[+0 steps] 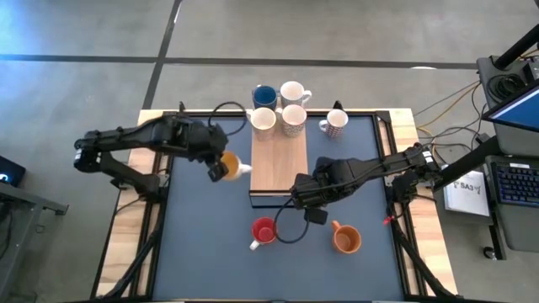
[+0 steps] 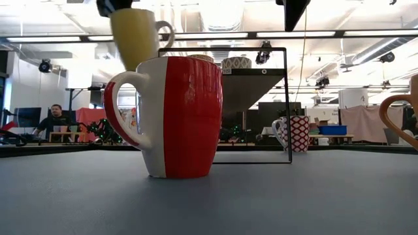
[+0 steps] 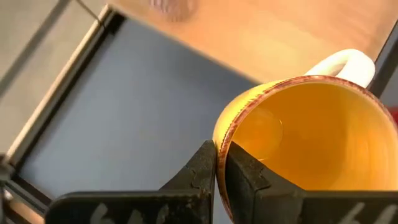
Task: Place coffee mugs
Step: Put the yellow mug on the shelf
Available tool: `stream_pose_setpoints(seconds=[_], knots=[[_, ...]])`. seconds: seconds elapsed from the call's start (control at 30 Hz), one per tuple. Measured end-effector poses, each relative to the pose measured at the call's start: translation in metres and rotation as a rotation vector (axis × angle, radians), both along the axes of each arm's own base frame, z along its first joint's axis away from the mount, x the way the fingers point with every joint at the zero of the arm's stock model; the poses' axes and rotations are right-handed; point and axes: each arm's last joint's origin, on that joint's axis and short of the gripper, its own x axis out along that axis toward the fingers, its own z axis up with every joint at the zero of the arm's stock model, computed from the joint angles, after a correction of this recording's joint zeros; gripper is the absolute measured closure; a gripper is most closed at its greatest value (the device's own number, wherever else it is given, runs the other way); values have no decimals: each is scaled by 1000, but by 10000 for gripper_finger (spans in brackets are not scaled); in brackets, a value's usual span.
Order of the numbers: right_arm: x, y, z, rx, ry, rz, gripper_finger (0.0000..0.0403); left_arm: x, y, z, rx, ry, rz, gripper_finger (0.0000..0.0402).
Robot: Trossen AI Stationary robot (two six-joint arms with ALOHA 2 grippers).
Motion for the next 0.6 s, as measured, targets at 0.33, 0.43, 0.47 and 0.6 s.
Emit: stream_pose_setpoints(seconds=[0.33,0.43,0.47,0.6], knots=[[0,-1,0,-25,-1,15,339,45,19,0,6,36,-81,397],[0,-1,0,-26,-1,17,339,57,24,-3,-1,59,-114,397],[0,-1,0,-27,-1,17,339,61,25,-4,3,62,-123,397],[0,-1,0,-45,-2,27,339,72,27,-5,23,69,-163,397]])
